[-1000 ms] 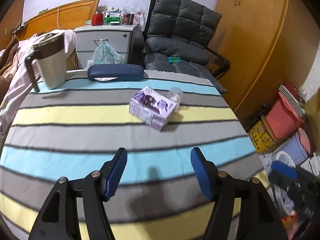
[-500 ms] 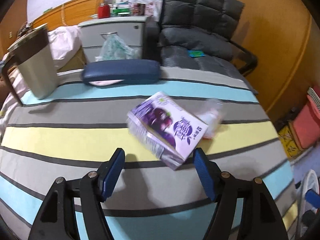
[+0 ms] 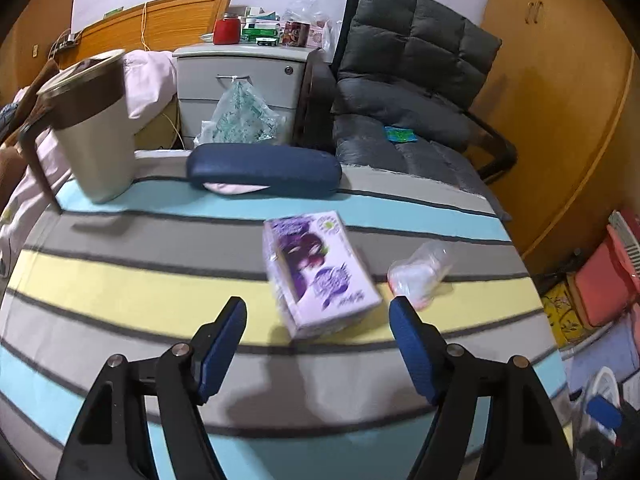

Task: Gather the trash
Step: 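Grasp the purple juice box with the left tool while the right tool grasps the clear cup, then carry the juice box and clear cup in both tools over the bin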

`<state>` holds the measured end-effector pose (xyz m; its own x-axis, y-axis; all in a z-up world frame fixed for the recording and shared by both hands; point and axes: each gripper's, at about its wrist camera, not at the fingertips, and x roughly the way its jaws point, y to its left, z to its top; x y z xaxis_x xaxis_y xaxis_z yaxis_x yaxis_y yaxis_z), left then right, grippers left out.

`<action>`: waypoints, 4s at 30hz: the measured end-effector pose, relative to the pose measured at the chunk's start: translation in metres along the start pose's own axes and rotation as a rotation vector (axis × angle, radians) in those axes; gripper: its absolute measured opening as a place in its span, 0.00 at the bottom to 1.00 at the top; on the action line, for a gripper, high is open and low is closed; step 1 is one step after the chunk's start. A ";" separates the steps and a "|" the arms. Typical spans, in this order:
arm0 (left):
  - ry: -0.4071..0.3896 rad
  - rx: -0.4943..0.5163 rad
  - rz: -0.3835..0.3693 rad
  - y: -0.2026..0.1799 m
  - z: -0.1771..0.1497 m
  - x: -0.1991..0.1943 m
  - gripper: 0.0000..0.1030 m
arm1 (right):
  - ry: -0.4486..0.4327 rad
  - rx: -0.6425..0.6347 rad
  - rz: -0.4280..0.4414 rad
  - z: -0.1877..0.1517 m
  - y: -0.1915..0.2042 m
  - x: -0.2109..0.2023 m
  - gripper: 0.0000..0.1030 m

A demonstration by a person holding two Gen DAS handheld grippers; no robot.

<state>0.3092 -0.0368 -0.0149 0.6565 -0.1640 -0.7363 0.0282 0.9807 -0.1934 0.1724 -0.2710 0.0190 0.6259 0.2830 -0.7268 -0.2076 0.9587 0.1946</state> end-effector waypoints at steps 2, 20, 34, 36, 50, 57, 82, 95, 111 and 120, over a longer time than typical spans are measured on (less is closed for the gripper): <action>0.020 -0.010 0.023 -0.004 0.005 0.012 0.73 | 0.002 0.000 -0.009 0.000 -0.002 -0.001 0.51; 0.076 0.068 0.033 0.020 -0.018 -0.008 0.55 | 0.000 -0.023 0.009 0.007 0.012 0.004 0.51; 0.033 0.081 0.001 0.050 -0.057 -0.061 0.55 | 0.006 -0.088 -0.003 0.033 0.037 0.038 0.51; 0.028 0.074 -0.001 0.053 -0.061 -0.061 0.55 | 0.015 -0.095 -0.007 0.036 0.040 0.047 0.51; 0.021 0.007 -0.020 0.071 -0.073 -0.052 0.55 | 0.078 -0.119 -0.011 0.062 0.044 0.110 0.51; 0.015 -0.033 -0.055 0.079 -0.073 -0.053 0.55 | 0.082 -0.116 -0.015 0.072 0.049 0.133 0.50; 0.005 0.001 -0.093 0.067 -0.082 -0.073 0.55 | 0.030 -0.108 0.055 0.042 0.070 0.057 0.32; -0.002 0.079 -0.142 0.031 -0.123 -0.133 0.55 | 0.003 -0.022 0.043 -0.020 0.052 -0.011 0.32; 0.006 0.176 -0.219 -0.022 -0.162 -0.174 0.55 | -0.034 0.074 -0.022 -0.060 0.031 -0.054 0.32; 0.016 0.234 -0.257 -0.062 -0.162 -0.170 0.55 | -0.086 0.159 -0.074 -0.074 -0.005 -0.074 0.32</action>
<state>0.0740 -0.0870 0.0169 0.5939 -0.4085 -0.6931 0.3644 0.9046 -0.2209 0.0714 -0.2990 0.0230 0.6985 0.2066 -0.6851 -0.0414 0.9675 0.2495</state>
